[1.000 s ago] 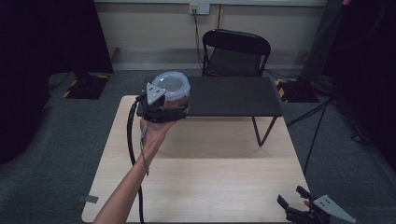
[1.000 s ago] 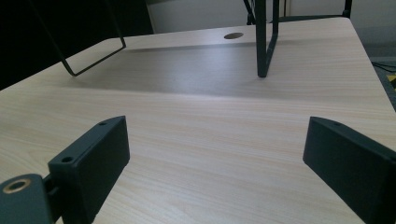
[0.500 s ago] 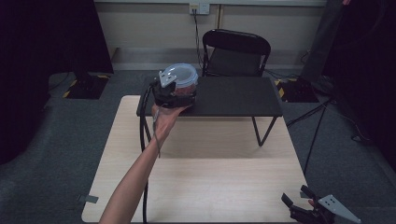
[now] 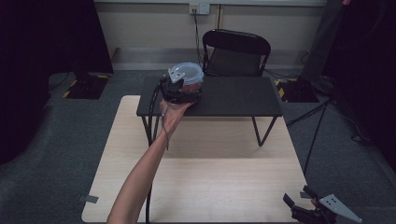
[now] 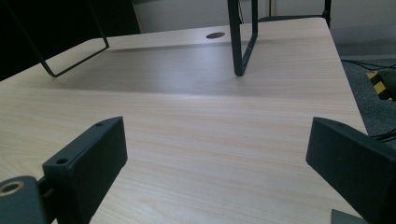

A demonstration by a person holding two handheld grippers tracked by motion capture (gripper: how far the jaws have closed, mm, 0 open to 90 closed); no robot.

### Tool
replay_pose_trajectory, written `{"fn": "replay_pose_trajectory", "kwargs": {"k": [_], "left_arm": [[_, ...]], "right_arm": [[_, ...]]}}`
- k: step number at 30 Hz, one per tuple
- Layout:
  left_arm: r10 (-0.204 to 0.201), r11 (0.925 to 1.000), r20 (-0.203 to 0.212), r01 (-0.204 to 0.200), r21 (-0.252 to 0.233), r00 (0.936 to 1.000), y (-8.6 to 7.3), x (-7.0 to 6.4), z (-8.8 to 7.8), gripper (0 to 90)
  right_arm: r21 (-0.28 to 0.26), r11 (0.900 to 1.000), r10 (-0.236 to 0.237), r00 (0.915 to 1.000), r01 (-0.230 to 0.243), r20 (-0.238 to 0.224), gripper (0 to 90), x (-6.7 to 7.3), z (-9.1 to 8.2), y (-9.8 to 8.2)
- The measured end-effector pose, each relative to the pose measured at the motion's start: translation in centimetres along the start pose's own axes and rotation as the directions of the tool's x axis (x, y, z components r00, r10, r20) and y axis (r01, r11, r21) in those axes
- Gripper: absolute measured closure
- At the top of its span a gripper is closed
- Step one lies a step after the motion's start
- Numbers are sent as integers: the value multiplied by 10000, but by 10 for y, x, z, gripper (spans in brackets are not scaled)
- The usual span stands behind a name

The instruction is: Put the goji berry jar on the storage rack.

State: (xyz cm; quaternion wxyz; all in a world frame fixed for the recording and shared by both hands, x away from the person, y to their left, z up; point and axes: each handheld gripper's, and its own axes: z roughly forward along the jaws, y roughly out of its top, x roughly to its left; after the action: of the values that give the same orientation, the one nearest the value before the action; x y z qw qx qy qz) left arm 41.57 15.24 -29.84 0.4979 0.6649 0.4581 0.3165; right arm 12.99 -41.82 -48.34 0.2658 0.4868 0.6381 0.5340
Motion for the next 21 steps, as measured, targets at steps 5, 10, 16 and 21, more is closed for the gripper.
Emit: {"fn": "replay_pose_trajectory", "kwargs": {"k": [5,10,16,21], "left_arm": [[216,9997,-180,-215,99,9996,1,-6,0,12],[111,9999,-298,-107,124,9995,1,-9,-1,5],[324,9993,-715,-311,196,9969,-2,-20,-8,0],[135,9999,-671,-131,61,9977,-4,-17,-25,0]], "right_arm": [[12,10000,45,10000,-45,0,43,0,0,0],[-8,10000,8,10000,-8,-65,44,1,-1,0],[-120,9999,47,10000,-48,-69,44,2,-4,0],[-98,9999,55,9999,-56,-143,44,2,-3,0]]}}
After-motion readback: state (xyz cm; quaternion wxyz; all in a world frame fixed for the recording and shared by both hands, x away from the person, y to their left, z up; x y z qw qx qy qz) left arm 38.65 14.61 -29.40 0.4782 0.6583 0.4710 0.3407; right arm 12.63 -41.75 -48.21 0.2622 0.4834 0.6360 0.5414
